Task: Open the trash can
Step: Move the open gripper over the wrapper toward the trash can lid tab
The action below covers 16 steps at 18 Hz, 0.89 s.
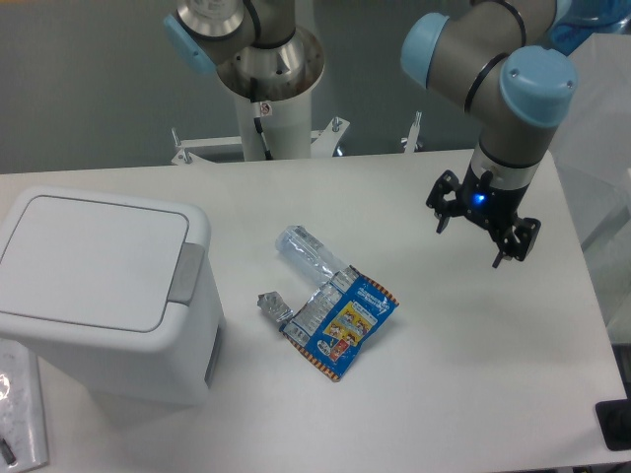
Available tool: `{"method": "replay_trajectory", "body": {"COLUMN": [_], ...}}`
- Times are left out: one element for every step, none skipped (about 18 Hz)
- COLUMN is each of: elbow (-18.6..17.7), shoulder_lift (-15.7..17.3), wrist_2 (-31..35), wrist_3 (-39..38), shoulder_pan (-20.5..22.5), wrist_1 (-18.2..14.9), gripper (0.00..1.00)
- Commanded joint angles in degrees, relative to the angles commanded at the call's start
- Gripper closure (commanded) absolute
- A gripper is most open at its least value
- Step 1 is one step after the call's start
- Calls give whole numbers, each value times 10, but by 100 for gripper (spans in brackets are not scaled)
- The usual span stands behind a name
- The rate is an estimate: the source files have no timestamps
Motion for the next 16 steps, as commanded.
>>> {"method": "replay_trajectory", "body": {"elbow": [0, 0, 0, 0, 0, 0, 3, 9, 11, 16, 22, 28, 37, 45, 54, 59], "shoulder_lift": [1, 0, 0, -1, -1, 0, 1, 2, 4, 4, 6, 8, 8, 8, 8, 9], "wrist_2": [-14, -25, -43, -68, -88, -107, -128, -147, -162, -175, -184, -190, -193, -194, -194, -194], "wrist_3": [-32, -58, -77, -99, -129, -161, -186, -207, -227, -247, -268, -291, -312, -334, -351, -363], "shoulder_pan": [-2, -4, -6, -12, -15, -16, -18, -18, -18, -23, -31, -42, -53, -66, -82, -95], "wrist_1": [6, 21, 43, 55, 58, 59, 59, 59, 59, 59, 59, 60, 60, 60, 61, 63], "gripper": [0, 0, 0, 0, 0, 0, 0, 0, 0, 0, 0, 0, 0, 0, 0, 0]}}
